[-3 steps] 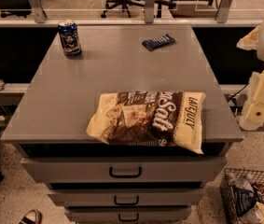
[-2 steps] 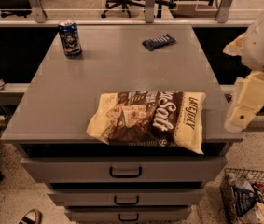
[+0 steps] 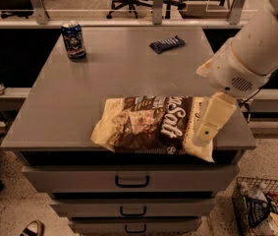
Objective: Move brown chip bag near pepsi can
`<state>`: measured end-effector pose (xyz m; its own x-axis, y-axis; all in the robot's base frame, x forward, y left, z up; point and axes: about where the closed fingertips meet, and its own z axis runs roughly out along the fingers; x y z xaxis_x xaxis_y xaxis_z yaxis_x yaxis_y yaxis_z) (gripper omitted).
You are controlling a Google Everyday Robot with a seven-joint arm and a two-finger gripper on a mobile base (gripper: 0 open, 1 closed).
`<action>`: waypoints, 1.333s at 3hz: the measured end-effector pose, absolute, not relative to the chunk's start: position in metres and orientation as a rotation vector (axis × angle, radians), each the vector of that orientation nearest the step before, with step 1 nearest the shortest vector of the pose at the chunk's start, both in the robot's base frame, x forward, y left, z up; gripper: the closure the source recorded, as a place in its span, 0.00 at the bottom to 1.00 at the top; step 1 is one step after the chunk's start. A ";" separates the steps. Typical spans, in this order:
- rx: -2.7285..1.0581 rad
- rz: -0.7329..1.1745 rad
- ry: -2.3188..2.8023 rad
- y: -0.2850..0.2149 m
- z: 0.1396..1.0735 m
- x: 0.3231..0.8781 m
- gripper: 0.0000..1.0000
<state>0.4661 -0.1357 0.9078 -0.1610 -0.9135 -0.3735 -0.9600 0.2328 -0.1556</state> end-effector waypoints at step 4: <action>-1.633 0.291 2.109 -0.079 0.879 0.459 0.65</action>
Offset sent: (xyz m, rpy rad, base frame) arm -0.0133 0.0732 -0.0601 0.1370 0.1047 0.0088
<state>0.4588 -0.0794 0.8792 -0.1942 -0.8595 -0.4728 -0.9555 0.2749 -0.1073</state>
